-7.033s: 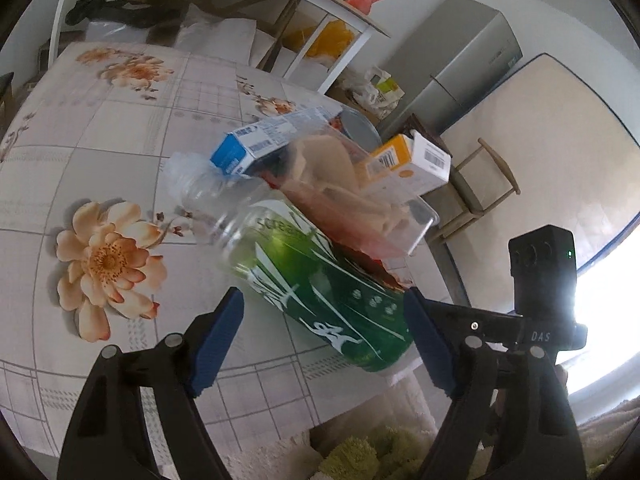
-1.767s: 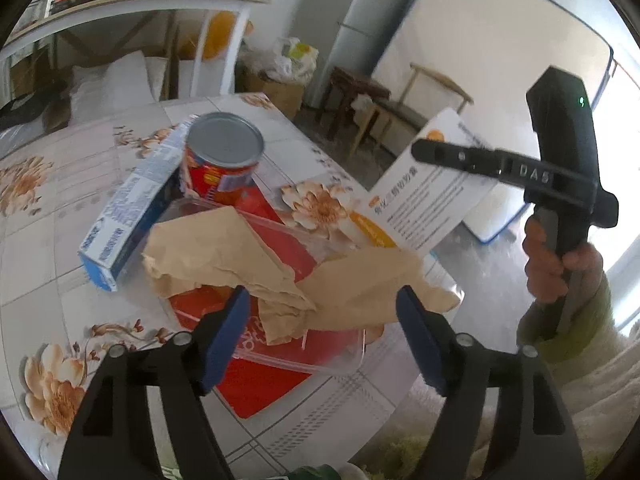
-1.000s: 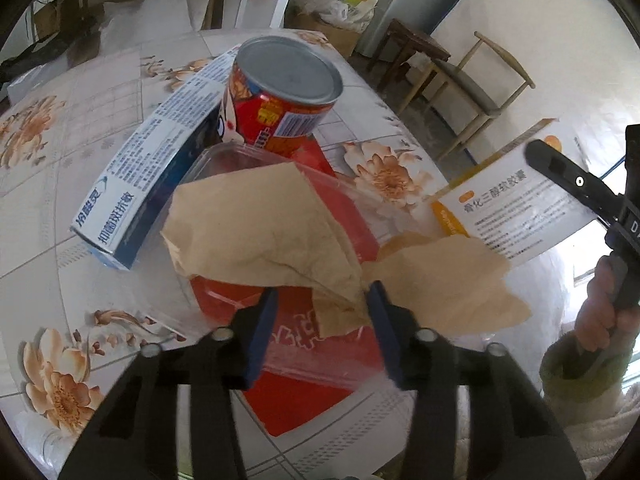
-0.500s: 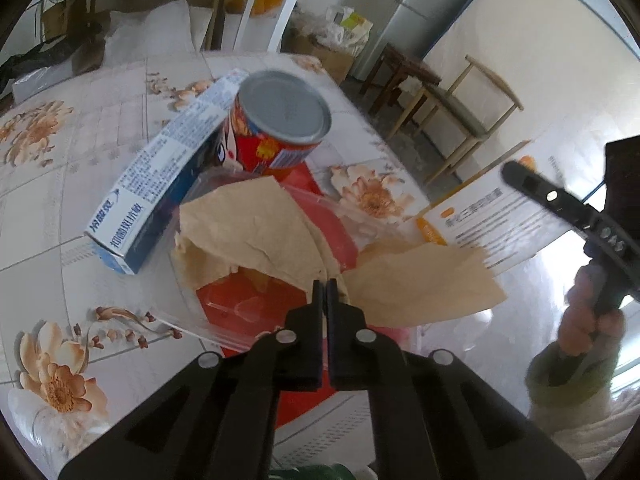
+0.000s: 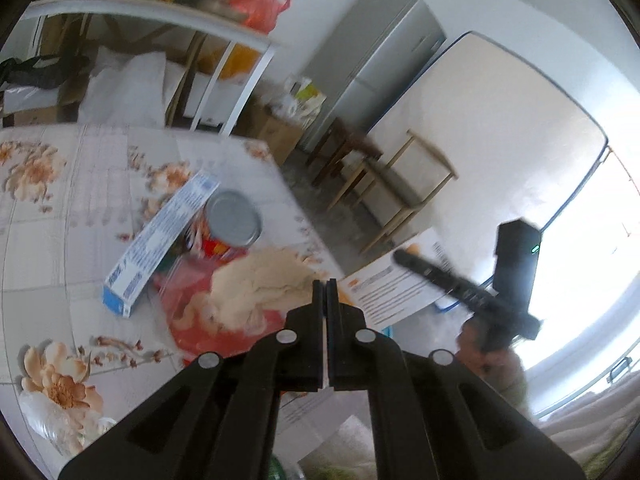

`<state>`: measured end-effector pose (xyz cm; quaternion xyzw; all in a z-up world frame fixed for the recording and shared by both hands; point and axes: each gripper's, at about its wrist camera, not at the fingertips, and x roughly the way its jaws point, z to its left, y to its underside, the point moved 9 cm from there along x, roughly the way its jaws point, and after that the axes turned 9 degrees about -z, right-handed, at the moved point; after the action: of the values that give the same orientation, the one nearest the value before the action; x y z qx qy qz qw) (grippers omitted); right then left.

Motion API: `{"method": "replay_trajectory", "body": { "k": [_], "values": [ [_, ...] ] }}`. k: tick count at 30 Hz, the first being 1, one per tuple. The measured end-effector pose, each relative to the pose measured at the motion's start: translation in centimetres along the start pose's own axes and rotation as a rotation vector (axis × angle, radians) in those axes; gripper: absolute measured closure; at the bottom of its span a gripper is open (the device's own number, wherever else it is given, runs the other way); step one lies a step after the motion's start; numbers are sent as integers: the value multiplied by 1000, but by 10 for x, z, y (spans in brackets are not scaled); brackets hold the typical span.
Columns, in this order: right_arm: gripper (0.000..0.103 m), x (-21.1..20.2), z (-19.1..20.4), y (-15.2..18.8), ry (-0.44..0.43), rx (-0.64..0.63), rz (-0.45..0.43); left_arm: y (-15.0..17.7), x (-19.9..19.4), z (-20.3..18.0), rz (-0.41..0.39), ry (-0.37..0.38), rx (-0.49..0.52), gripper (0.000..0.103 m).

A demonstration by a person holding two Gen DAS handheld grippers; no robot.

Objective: Collect trash
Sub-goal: 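Lift the brown paper with the left tool while the right tool holds the white box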

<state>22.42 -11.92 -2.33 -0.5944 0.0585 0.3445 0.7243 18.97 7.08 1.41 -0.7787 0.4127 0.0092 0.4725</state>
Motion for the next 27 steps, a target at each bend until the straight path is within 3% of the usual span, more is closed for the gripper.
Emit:
{"method": "replay_trajectory", "body": {
  "k": [6, 27],
  "values": [
    [76, -6, -4, -2, -4, 5, -15, -17, -10, -22, -56, 27, 41, 102],
    [76, -30, -16, -4, -13, 45, -77, -42, -9, -66, -108, 119, 97, 102]
  ]
}}
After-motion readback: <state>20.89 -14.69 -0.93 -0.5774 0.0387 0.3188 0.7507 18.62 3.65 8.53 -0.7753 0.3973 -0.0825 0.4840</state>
